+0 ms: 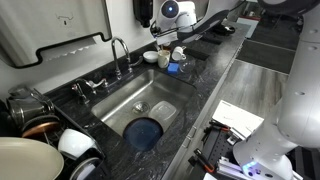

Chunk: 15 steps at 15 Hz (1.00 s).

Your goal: Put the straw inside the mug

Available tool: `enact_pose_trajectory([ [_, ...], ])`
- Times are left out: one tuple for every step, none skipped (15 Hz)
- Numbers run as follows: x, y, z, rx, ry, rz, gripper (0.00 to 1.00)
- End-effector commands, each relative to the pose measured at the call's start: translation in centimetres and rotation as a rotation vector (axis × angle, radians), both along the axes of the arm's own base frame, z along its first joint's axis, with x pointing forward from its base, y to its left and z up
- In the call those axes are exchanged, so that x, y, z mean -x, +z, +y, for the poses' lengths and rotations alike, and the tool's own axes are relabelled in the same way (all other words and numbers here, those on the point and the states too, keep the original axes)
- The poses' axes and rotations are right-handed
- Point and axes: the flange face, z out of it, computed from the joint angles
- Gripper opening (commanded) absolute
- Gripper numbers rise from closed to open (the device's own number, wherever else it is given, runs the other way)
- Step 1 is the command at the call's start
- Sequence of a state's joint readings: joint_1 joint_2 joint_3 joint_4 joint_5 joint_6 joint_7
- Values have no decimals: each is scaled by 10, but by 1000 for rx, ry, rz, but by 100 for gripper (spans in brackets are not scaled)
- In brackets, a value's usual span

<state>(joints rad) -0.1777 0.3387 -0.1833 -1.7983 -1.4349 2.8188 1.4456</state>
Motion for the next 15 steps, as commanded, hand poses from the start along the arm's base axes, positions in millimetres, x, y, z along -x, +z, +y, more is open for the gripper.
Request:
enact_pose_trajectory([
  [-3, -9, -2, 26, -2, 17, 2],
  [-3, -11, -2, 29, 1, 23, 2],
  [-3, -12, -2, 30, 2, 26, 2],
  [-3, -13, -2, 29, 3, 29, 2],
  [-3, -13, -2, 30, 5, 33, 2],
  [-2, -13, -2, 33, 7, 36, 2],
  [-2, -13, -3, 34, 9, 38, 2],
  [-2, -13, -3, 37, 11, 42, 2],
  [-2, -13, -3, 40, 12, 46, 2],
  [-2, -13, -3, 45, 16, 53, 2],
  [-1, -13, -3, 47, 21, 64, 2],
  [0, -13, -3, 53, 26, 77, 35],
  [1, -13, -3, 55, 32, 88, 36],
  [1, -12, -3, 58, 41, 99, 43],
  [2, -10, -3, 61, 49, 111, 49],
])
